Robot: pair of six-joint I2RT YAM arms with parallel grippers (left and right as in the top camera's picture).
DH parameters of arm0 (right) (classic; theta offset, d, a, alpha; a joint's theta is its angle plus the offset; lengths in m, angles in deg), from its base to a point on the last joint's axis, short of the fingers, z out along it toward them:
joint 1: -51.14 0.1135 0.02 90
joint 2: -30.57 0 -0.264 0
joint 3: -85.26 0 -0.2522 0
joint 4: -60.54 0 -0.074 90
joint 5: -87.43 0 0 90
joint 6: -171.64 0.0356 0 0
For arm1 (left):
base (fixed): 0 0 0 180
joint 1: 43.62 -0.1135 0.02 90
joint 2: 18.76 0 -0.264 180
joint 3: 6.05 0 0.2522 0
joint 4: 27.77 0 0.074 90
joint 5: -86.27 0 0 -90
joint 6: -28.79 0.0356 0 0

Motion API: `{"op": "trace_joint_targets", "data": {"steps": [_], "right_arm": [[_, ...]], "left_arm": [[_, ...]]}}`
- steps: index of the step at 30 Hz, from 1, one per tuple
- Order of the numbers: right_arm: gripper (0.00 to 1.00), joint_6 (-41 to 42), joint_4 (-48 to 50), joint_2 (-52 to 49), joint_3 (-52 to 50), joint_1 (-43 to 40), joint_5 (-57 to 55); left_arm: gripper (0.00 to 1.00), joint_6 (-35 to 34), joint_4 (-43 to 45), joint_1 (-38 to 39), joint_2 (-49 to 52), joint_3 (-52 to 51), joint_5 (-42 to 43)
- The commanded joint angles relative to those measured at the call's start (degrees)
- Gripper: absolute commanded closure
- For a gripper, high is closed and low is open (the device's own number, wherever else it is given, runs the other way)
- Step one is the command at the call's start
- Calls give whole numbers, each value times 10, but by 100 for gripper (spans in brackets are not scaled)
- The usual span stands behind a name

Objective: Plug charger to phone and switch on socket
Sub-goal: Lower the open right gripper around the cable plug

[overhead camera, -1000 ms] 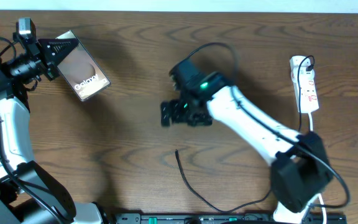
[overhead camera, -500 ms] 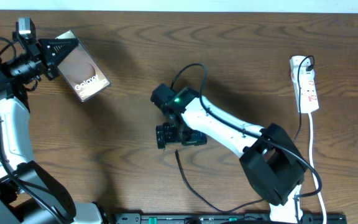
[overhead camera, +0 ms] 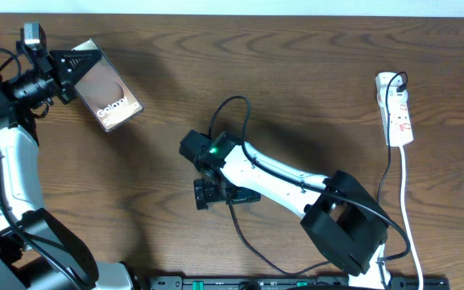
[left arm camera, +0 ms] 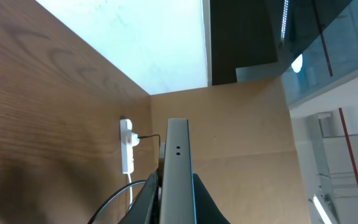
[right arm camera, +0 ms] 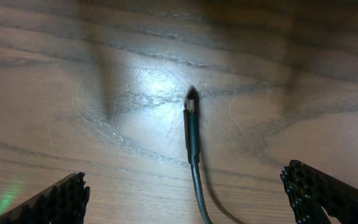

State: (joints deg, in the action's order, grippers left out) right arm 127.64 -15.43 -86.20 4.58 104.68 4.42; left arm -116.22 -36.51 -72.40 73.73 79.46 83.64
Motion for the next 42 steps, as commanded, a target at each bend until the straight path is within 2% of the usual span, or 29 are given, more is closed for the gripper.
{"op": "trace_joint_targets", "data": {"steps": [1, 14, 20, 28, 34, 40, 42], "right_arm": [[1, 21, 3, -6, -14, 10, -22], [6, 26, 44, -6, -55, 13, -24], [14, 26, 44, -6, -56, 13, -24], [36, 26, 49, -6, -61, 13, -24], [43, 26, 51, -6, -62, 13, -24], [60, 26, 55, -6, -66, 13, -24], [61, 26, 56, -6, -67, 13, -24]], "left_arm": [[93, 8, 5, -1, -2, 2, 24], [93, 14, 5, -1, -2, 2, 19], [93, 14, 5, -1, -2, 3, 20], [93, 14, 5, -1, -2, 2, 19], [93, 14, 5, -1, -2, 3, 15], [93, 14, 5, -1, -2, 3, 10], [93, 14, 5, -1, -2, 2, 5]]}}
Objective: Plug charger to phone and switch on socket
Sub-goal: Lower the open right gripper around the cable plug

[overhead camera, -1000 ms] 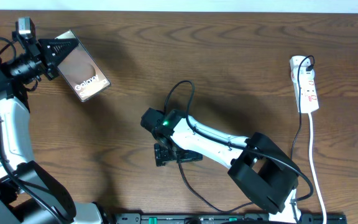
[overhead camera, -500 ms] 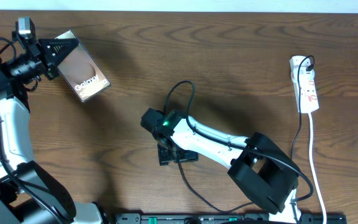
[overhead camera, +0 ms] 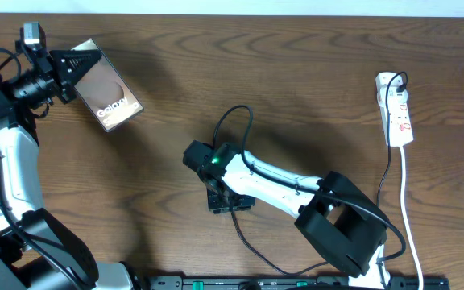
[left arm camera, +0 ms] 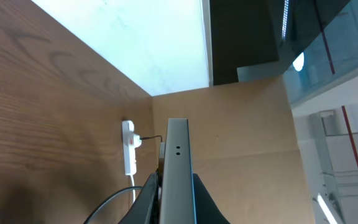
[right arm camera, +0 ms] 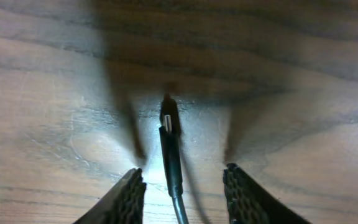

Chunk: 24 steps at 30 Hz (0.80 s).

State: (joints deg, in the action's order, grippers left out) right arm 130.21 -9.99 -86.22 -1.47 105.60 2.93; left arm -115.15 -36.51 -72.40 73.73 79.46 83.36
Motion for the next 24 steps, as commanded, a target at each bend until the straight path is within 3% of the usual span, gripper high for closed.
{"op": "trace_joint_targets", "data": {"steps": [1, 24], "right_arm": [[61, 1, 2, -5, -6, 4, -9], [63, 7, 22, -5, -22, 2, -15]], "left_arm": [[93, 3, 5, -1, -2, 3, 7], [93, 3, 5, -1, -2, 3, 7]]}}
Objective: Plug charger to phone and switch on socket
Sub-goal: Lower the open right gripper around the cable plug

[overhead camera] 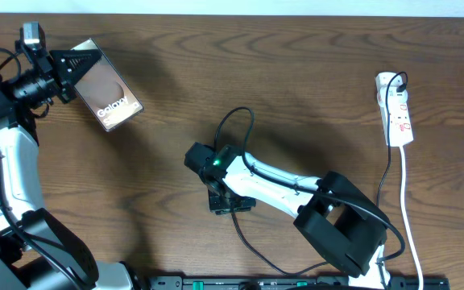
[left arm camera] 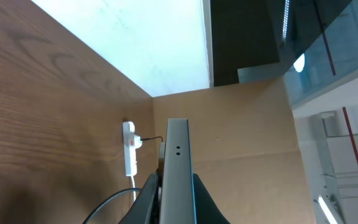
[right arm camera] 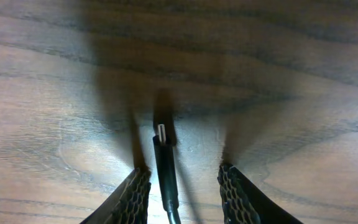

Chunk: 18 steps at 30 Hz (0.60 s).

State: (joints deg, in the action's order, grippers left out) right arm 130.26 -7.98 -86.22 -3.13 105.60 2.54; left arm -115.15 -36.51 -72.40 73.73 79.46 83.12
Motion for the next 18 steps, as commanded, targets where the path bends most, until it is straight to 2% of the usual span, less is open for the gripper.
{"op": "trace_joint_targets", "data": {"steps": [1, 18], "right_arm": [[62, 6, 2, -5, -5, 2, -11], [63, 7, 9, -5, -7, -2, -17]], "left_arm": [[93, 3, 5, -1, -2, 2, 10], [93, 3, 5, -1, -2, 3, 10]]}}
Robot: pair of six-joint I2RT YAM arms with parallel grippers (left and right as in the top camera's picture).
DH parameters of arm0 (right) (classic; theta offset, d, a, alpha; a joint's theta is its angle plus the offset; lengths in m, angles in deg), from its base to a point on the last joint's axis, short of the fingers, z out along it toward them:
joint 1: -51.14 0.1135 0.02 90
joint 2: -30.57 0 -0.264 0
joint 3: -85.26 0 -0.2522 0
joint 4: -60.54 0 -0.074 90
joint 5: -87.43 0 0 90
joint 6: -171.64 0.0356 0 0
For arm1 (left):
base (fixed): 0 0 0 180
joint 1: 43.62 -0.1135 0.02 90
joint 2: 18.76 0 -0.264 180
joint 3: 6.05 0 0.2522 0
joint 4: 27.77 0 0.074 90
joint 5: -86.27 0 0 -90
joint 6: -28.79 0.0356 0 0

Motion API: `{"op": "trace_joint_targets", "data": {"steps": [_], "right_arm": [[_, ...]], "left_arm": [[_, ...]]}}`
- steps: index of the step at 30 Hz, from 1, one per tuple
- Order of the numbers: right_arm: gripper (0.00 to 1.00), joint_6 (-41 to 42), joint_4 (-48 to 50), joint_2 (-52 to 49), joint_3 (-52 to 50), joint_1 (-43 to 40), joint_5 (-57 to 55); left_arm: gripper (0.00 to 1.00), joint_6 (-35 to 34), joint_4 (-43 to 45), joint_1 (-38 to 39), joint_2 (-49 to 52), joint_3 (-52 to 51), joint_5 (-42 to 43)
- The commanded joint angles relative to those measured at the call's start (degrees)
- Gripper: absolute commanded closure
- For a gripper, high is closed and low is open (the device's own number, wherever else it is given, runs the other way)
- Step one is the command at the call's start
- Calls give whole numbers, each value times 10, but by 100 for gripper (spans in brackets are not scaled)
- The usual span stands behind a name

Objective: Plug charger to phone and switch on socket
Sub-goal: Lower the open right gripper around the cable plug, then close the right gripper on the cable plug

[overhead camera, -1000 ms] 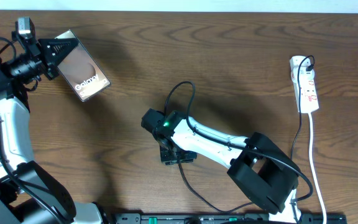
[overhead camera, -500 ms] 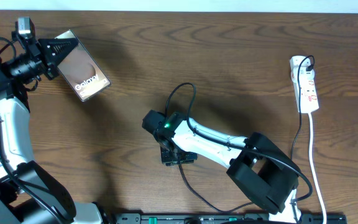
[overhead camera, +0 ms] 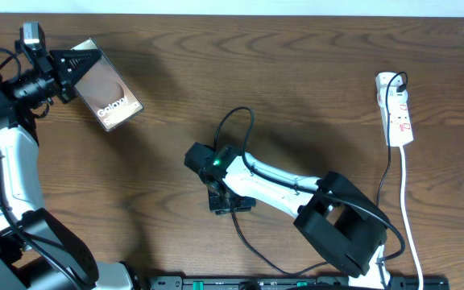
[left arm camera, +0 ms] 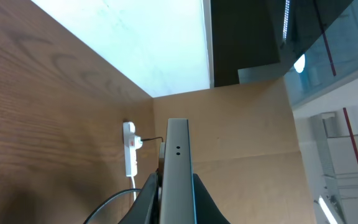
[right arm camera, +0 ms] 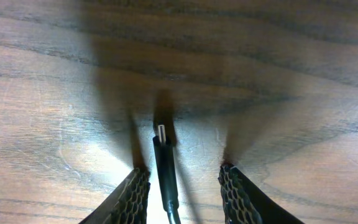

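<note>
My left gripper [overhead camera: 81, 68] is shut on the top end of the phone [overhead camera: 109, 100], holding it tilted above the far left of the table. The left wrist view shows only the phone's grey edge [left arm camera: 178, 163] between the fingers [left arm camera: 148, 198]. The black charger plug [right arm camera: 165, 163], with its metal tip pointing away, lies on the wood. My right gripper [right arm camera: 184, 170] is open and straddles it, fingertips down at the table with a gap on each side. From overhead the right gripper [overhead camera: 225, 199] is at the table's middle. The white power strip [overhead camera: 395, 109] lies at the far right.
The black charger cable [overhead camera: 234, 113] loops behind the right arm and trails toward the front edge. A white lead [overhead camera: 407, 211] runs from the power strip down the right side. A plug sits in the strip's far end. The wooden table [overhead camera: 296, 72] fills the view.
The right gripper first hung wide open above the charger plug. Then it was lower, its fingers closer in on either side of the plug. After that its fingertips were at the table astride the plug, and they are still there. The left gripper has held the phone throughout.
</note>
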State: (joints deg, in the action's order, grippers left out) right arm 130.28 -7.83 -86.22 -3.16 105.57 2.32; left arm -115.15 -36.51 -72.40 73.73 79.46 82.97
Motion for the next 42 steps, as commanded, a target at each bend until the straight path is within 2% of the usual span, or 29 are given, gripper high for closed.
{"op": "trace_joint_targets", "data": {"steps": [1, 20, 30, 42], "right_arm": [[64, 6, 8, -5, -7, -2, -15], [66, 6, 11, -5, -7, -8, -16], [72, 6, 11, -5, -7, -8, -17], [84, 6, 11, -6, -7, -8, -17]], "left_arm": [[93, 3, 5, -1, -2, 3, 11], [93, 3, 5, -1, -2, 2, 11], [92, 3, 5, -1, -2, 3, 11], [93, 3, 5, -1, -2, 3, 12]]}}
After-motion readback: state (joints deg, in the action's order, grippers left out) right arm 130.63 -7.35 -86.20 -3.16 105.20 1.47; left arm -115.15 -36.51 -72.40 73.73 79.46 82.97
